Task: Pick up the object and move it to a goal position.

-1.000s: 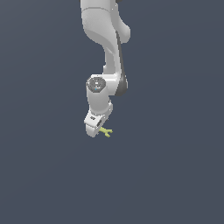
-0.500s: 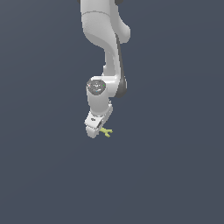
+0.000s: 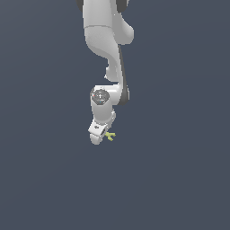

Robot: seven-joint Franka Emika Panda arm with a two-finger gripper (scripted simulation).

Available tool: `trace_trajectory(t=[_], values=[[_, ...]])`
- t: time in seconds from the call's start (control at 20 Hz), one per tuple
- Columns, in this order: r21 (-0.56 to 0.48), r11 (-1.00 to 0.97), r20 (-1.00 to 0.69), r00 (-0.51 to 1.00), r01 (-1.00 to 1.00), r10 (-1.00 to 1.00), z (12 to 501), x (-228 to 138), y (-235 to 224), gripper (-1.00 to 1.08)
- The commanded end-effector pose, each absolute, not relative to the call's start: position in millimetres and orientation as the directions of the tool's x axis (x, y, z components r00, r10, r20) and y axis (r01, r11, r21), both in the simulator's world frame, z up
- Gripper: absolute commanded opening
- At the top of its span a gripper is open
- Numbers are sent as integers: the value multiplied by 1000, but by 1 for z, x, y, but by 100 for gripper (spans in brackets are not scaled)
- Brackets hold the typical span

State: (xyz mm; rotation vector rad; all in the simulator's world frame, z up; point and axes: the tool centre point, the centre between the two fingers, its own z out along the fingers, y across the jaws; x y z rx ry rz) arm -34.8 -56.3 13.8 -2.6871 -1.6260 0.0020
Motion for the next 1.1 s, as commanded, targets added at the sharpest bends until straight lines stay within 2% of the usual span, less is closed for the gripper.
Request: trace_trajectory(t=[0.0, 0.05, 0.7, 1.05], values=[[0, -464, 0, 464, 886, 886, 11, -34, -56, 100], [0, -464, 0, 464, 886, 886, 11, -34, -56, -100], [1, -464, 0, 464, 886, 886, 15, -34, -58, -100], [1, -463, 0, 463, 886, 886, 43, -32, -70, -100]])
